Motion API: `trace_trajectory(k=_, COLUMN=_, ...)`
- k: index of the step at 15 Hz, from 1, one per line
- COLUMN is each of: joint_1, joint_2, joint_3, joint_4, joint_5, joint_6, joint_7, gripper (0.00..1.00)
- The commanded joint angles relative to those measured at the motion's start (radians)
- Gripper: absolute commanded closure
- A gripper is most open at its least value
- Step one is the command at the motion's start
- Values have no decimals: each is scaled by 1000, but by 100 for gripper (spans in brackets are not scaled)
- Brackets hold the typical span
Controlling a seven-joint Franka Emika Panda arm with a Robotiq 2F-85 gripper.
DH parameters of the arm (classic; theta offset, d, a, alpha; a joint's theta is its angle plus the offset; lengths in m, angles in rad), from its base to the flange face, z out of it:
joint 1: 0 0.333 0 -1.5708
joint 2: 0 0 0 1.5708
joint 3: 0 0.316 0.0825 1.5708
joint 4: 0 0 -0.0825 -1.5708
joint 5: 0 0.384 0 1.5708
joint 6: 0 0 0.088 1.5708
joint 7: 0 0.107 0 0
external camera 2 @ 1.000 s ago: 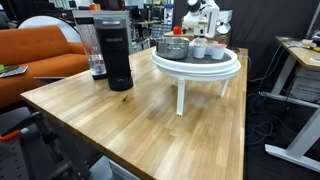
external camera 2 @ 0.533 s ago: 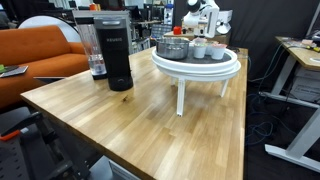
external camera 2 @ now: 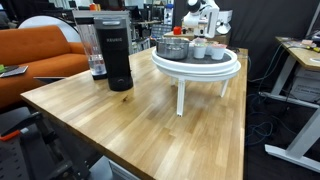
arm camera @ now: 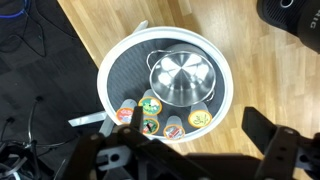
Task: Put the white object into the silver pot.
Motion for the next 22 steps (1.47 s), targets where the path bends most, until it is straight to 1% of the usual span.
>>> trace_trajectory(k=1, joint_1=-19, joint_2=99, joint_3=21, joint_4=76, joint_5=-20, joint_6=-10, joint_7=62, gripper=0)
trace_trajectory(k=2, joint_1=-30, joint_2=127, joint_3=26, joint_4=78, joint_5=-72, joint_6=27, joint_7=115, gripper=0)
trace_trajectory(k=3, joint_1=-30, joint_2=150, joint_3=24, joint_4=88, joint_5=-88, joint_6=30, joint_7=156, gripper=0)
trace_trajectory(k=4, joint_1=-14, joint_2=111, joint_3=13, joint_4=55, joint_5=-48, joint_6=24, joint_7=94, gripper=0)
trace_trajectory(k=7, joint_1=-16, joint_2=154, joint_3=11, joint_4=79, joint_5=-69, joint_6=32, joint_7=136, gripper=0)
trace_trajectory(k=15, joint_1=-18, joint_2=159, joint_3=11, joint_4=91, joint_5=-64, joint_6=41, joint_7=151, gripper=0)
trace_trajectory(k=17, joint_1=-25, joint_2=182, joint_3=-3, joint_4=119, joint_5=-23, joint_6=62, joint_7=145, gripper=0)
trace_trajectory(k=22, joint_1=-70, joint_2=247, joint_3=-45, joint_4=206, joint_5=-77, joint_6=45, joint_7=202, gripper=0)
